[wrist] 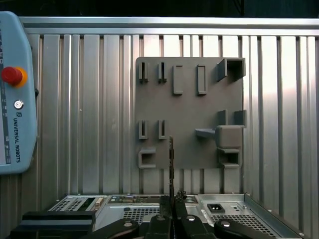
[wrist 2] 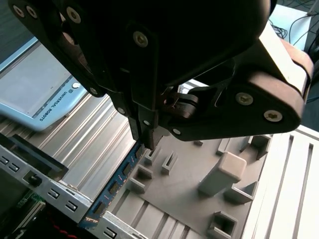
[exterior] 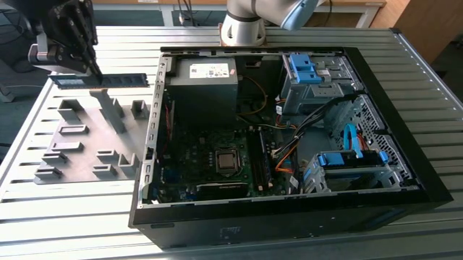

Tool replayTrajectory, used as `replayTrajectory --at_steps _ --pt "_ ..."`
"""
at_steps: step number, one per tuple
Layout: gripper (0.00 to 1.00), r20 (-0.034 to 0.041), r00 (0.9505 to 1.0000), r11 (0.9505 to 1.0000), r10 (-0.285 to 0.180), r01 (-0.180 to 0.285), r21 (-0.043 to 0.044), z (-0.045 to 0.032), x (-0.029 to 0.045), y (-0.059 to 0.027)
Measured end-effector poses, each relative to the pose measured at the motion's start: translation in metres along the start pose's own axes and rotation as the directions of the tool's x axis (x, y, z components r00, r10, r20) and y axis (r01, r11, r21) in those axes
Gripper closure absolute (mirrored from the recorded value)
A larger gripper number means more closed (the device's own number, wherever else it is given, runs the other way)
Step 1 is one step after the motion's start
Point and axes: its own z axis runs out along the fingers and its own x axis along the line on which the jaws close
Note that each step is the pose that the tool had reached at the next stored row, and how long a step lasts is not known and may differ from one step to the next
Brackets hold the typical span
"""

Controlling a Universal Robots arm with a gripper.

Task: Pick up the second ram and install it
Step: 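Pick up the second ram and move it above second insertion slot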

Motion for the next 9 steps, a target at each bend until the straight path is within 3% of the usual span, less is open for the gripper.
replayTrajectory --at_steps 9 --pt "0.86 0.0001 1.0 1.0 0.0 0.0 0.0001 -0.0003 -0.0004 -0.0242"
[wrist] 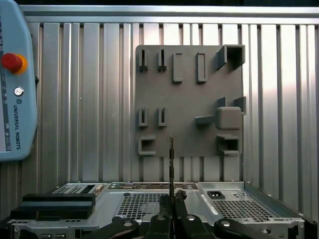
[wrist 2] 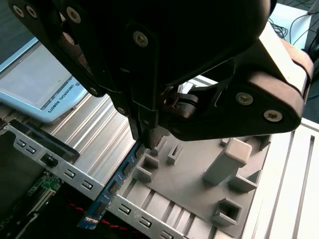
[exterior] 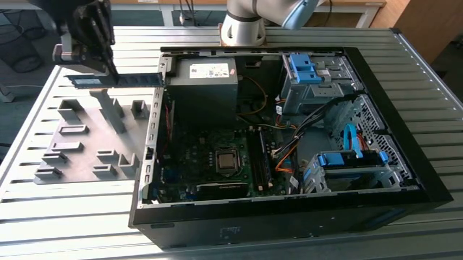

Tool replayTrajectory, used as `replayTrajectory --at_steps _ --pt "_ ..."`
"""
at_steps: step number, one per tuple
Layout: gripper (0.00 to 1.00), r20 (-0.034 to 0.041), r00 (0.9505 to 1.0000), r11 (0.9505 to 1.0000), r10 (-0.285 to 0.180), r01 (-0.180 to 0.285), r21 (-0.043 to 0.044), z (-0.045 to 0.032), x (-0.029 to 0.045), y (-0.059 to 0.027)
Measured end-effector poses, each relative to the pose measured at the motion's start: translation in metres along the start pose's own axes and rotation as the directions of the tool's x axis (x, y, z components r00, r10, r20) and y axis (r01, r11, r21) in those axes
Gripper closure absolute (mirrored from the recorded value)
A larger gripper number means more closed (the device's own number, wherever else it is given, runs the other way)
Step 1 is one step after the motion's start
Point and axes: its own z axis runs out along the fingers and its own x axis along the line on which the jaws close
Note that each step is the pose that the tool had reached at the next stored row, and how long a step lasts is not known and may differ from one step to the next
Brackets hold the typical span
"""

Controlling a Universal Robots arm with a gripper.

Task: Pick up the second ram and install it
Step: 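Pick up the second ram and move it above second insertion slot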

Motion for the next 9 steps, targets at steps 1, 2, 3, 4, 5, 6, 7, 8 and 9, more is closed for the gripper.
replayTrajectory --at_steps 1,2,3,4,5,6,7,8,9 --pt "0.86 -0.0001 1.0 1.0 0.0 0.0 -0.0001 -0.0001 -0.0001 -0.0043" --pt "0.86 0.0 1.0 1.0 0.0 0.0 -0.0001 -0.0001 -0.0001 -0.0087" --pt "0.86 0.0 1.0 1.0 0.0 0.0 0.0 -0.0002 -0.0002 -0.0136" --pt "0.86 -0.0001 1.0 1.0 0.0 0.0 -0.0001 -0.0003 -0.0003 -0.0181" --pt "0.86 -0.0001 1.0 1.0 0.0 0.0 -0.0002 -0.0004 -0.0004 -0.0225" --pt "0.86 0.0 1.0 1.0 0.0 0.0 0.0 -0.0004 -0.0005 -0.027" --pt "0.86 -0.0001 1.0 1.0 0.0 0.0 -0.0001 -0.0004 -0.0006 -0.0315" --pt "0.86 -0.0001 1.0 1.0 0.0 0.0 -0.0001 -0.0005 -0.0008 -0.0361" --pt "0.86 -0.0001 1.0 1.0 0.0 0.0 -0.0001 -0.0006 -0.0009 -0.0408"
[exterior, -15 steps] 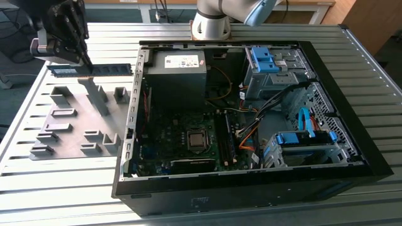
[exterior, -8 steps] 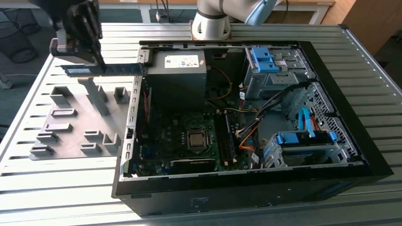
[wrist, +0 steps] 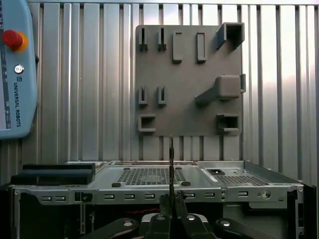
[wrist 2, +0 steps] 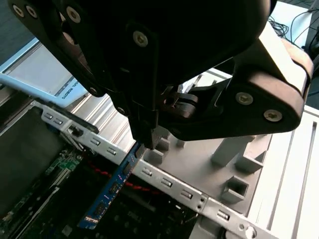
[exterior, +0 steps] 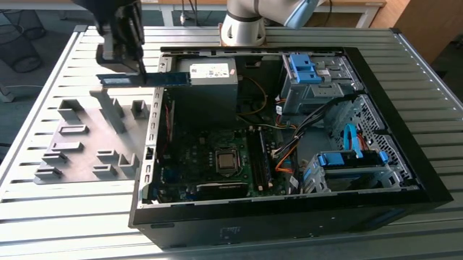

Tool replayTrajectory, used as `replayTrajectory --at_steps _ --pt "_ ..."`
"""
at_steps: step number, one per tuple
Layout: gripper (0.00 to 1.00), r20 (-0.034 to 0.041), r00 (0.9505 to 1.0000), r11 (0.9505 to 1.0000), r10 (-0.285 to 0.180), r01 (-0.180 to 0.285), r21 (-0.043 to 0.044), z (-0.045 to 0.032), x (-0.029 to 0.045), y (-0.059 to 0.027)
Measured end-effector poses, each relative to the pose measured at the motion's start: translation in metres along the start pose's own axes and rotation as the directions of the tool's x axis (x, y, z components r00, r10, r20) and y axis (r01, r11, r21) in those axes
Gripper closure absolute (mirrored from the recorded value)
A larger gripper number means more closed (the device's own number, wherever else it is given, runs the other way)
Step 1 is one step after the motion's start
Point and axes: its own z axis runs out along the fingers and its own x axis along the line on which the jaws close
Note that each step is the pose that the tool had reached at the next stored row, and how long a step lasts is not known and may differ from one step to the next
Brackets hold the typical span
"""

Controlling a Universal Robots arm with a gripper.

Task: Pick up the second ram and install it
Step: 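Pick up the second ram and move it above second insertion slot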

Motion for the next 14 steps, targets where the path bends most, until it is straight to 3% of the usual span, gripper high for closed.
replayTrajectory --at_steps 14 --pt "0.86 0.0 1.0 1.0 0.0 0.0 0.0 -0.0008 -0.0012 -0.0634"
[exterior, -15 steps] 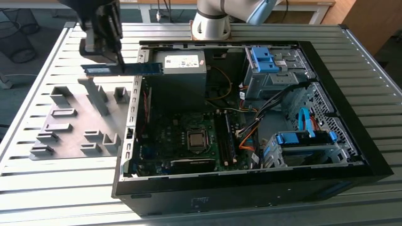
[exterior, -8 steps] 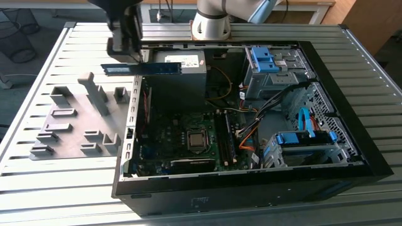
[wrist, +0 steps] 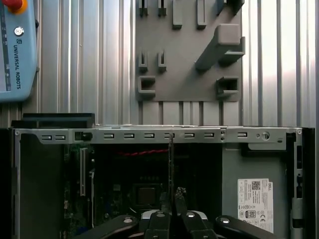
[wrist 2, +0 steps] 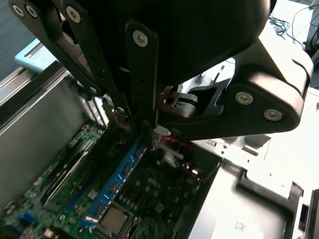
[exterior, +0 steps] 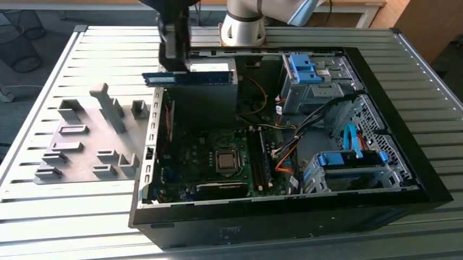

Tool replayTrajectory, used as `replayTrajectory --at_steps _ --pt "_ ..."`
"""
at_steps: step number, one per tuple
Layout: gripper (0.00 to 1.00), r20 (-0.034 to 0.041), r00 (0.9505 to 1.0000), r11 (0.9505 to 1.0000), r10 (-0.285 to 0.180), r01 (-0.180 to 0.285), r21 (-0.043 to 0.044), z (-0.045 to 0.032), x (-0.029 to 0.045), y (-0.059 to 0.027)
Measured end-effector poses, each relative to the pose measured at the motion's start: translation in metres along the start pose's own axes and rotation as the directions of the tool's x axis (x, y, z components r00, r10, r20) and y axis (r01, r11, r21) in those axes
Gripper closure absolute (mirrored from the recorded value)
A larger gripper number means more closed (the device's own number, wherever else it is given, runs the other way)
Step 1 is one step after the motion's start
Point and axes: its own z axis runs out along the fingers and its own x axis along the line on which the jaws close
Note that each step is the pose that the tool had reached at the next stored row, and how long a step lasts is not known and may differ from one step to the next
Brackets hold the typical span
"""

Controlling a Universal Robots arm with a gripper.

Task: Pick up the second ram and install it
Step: 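Pick up the second ram and move it above second insertion slot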

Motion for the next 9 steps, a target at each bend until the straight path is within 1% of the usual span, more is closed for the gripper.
replayTrajectory --at_steps 9 --pt "0.86 0.0 1.0 1.0 0.0 0.0 -0.0001 -0.0006 -0.0008 -0.0408"
